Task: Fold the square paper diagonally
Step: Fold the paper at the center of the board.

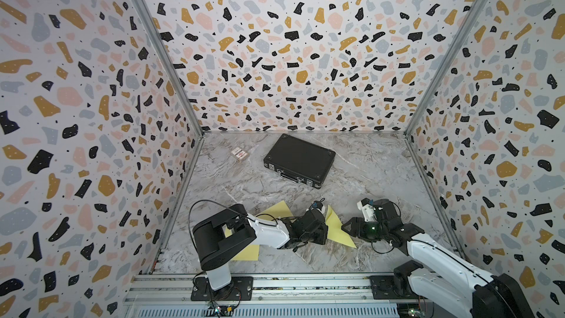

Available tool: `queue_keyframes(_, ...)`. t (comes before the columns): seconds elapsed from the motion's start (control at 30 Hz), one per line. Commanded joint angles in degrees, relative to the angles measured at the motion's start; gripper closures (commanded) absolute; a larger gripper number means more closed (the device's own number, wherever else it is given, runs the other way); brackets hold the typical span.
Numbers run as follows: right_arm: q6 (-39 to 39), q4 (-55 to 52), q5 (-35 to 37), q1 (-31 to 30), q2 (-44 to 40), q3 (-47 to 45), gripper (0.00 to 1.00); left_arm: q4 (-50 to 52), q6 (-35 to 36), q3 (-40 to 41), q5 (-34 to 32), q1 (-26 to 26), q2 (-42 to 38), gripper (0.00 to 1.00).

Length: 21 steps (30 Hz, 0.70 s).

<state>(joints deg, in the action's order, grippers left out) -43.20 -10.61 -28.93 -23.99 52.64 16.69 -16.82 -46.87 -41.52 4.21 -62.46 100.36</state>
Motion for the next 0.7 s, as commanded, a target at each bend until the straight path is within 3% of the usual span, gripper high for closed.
queue_keyframes(0.0, -4.6, 0.9, -2.8, -0.1, -0.6, -3.6, 0.41, 15.6, 2.0, 4.1, 1.0, -0.8, 5.8, 1.00)
queue_keyframes(0.23, -4.4, -1.3, -1.5, -0.1, -1.3, -3.8, 0.42, 15.2, 2.9, 4.4, 1.2, -0.8, 6.3, 1.00)
queue_keyframes(0.4, -7.6, 8.5, -4.2, -0.2, 2.0, -6.1, 0.42, 14.6, 3.7, 4.5, 2.1, -0.7, 6.7, 1.00)
queue_keyframes(0.67, -10.2, 28.0, -8.5, -0.1, 16.5, -4.8, 0.46, 11.6, 5.3, 5.7, 5.2, -0.8, 7.9, 1.00)
